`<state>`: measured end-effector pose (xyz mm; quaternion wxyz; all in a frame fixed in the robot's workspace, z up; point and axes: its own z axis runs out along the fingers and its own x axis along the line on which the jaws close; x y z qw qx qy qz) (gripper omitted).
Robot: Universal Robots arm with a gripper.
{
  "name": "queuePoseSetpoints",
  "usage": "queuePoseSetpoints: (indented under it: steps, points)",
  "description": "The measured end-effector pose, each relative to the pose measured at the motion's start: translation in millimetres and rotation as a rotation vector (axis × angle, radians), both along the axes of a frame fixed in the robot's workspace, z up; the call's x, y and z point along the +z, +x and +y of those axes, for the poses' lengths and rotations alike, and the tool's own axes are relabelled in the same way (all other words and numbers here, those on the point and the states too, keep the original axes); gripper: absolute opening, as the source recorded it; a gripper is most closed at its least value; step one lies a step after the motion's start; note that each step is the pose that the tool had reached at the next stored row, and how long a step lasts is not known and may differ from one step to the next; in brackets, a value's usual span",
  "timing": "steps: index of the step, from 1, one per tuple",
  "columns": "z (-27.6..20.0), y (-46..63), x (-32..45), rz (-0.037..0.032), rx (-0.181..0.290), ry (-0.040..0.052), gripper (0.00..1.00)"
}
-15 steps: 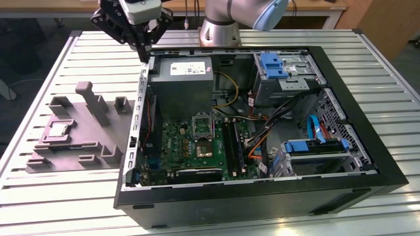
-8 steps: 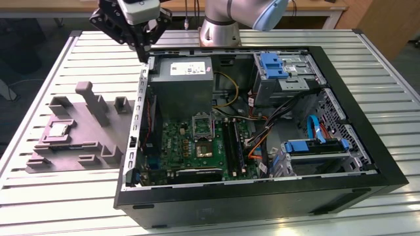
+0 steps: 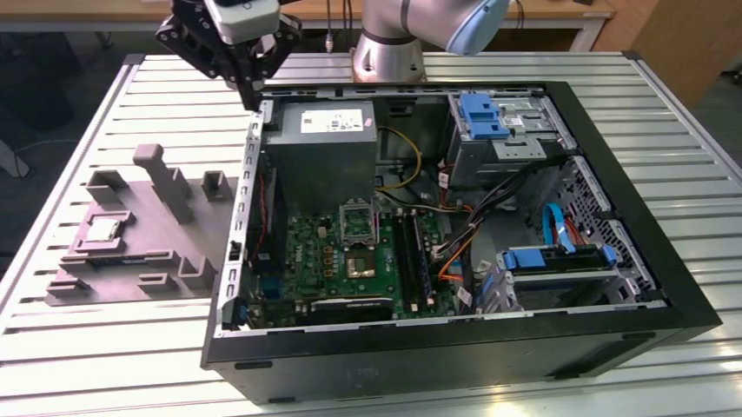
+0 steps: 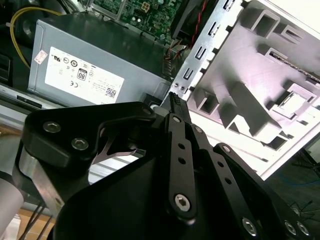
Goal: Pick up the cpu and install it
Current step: 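Reach for the cpu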
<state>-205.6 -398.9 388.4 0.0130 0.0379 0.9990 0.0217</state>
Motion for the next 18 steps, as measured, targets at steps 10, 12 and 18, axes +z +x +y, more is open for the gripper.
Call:
queuePoseSetpoints:
  steps: [10, 12, 18]
  points:
    - [0.0, -2.7, -0.3, 0.0000, 0.000, 0.0000, 0.11]
    - [0.0, -3.1, -0.3, 0.0001, 0.000, -0.0001, 0.11]
    - [0.0, -4.4, -0.3, 0.0000, 0.000, 0.0000, 0.11]
